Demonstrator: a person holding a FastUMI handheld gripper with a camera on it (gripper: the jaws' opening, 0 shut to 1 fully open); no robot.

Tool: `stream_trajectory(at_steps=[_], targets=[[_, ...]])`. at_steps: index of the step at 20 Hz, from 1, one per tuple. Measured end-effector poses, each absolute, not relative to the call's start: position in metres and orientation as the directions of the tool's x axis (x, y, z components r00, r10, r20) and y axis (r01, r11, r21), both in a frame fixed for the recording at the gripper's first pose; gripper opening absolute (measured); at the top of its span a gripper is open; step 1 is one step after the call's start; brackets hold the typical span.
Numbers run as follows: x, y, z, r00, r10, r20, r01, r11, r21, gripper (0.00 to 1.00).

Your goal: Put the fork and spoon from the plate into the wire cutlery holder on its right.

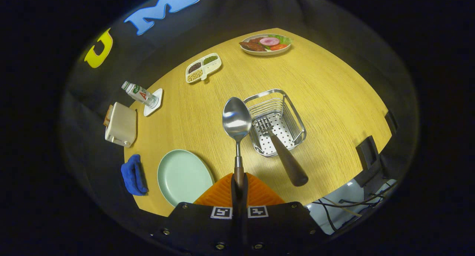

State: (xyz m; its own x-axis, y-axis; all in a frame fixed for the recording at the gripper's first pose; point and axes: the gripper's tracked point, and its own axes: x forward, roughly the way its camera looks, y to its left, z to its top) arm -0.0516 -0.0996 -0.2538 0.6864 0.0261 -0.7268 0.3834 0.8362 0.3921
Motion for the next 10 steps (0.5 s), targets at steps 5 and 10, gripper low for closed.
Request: stream_trajectory(at_steps=[5, 10], targets=[[-0.061, -0.113, -0.258, 0.681, 0.002, -0.732, 0.440, 0.798, 0.412, 0.01], [-0.061, -0.114, -0.259, 0.674, 0.005, -0.739, 0.462, 0.778, 0.426, 0.01]])
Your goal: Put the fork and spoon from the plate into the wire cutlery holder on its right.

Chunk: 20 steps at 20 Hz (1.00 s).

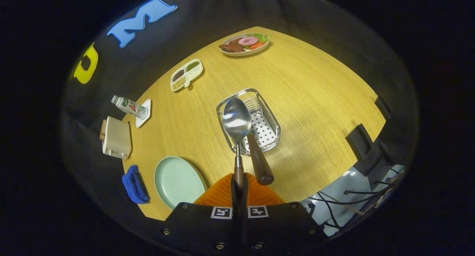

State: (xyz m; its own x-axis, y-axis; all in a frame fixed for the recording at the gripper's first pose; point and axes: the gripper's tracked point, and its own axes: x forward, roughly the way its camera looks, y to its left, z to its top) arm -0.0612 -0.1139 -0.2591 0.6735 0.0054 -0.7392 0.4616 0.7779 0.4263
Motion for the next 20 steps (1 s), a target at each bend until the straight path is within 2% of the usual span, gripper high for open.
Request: stream_trajectory(at_steps=[11, 13, 15, 16, 17, 20], targets=[[-0.056, -0.117, -0.261, 0.659, 0.001, -0.752, 0.518, 0.725, 0.455, 0.01], [-0.055, -0.120, -0.258, 0.664, -0.021, -0.748, 0.519, 0.732, 0.441, 0.04], [-0.052, -0.123, -0.248, 0.686, -0.042, -0.726, 0.506, 0.745, 0.435, 0.25], [-0.052, -0.126, -0.242, 0.692, -0.050, -0.720, 0.503, 0.749, 0.432, 0.62], [-0.049, -0.125, -0.243, 0.699, -0.053, -0.713, 0.499, 0.751, 0.433, 0.72], [-0.049, -0.124, -0.241, 0.703, -0.052, -0.709, 0.494, 0.753, 0.435, 0.73]])
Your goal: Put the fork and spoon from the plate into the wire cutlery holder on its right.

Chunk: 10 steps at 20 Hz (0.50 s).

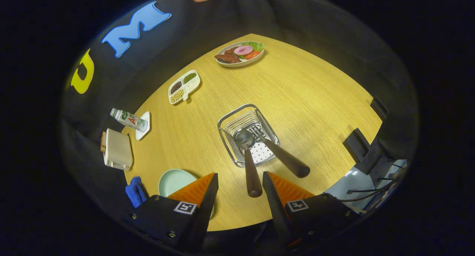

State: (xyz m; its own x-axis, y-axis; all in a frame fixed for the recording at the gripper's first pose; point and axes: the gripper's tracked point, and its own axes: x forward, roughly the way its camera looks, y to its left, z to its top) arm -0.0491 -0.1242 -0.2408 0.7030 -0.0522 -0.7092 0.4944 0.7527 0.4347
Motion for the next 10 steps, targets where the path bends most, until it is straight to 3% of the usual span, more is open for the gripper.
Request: stream_trajectory(at_steps=[10], targets=[[-0.0515, -0.1209, -0.2431, 0.705, -0.032, -0.709, 0.483, 0.753, 0.446, 0.74]])
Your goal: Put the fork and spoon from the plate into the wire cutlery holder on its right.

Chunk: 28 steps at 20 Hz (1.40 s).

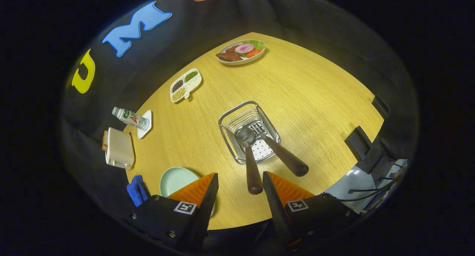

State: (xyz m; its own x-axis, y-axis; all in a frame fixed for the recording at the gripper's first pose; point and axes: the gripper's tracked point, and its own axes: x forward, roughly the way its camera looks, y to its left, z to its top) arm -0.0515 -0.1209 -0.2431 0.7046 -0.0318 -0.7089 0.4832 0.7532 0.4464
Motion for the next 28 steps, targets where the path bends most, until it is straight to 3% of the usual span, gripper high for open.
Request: stream_trajectory(at_steps=[9, 15, 23, 28], targets=[[-0.042, -0.113, -0.228, 0.746, -0.015, -0.665, 0.408, 0.801, 0.439, 0.74], [-0.023, -0.123, -0.161, 0.876, -0.105, -0.471, 0.292, 0.893, 0.343, 0.74], [-0.030, -0.135, -0.056, 0.948, -0.291, -0.127, 0.302, 0.951, 0.069, 0.73], [-0.035, -0.133, -0.027, 0.948, -0.315, -0.036, 0.317, 0.947, 0.056, 0.73]])
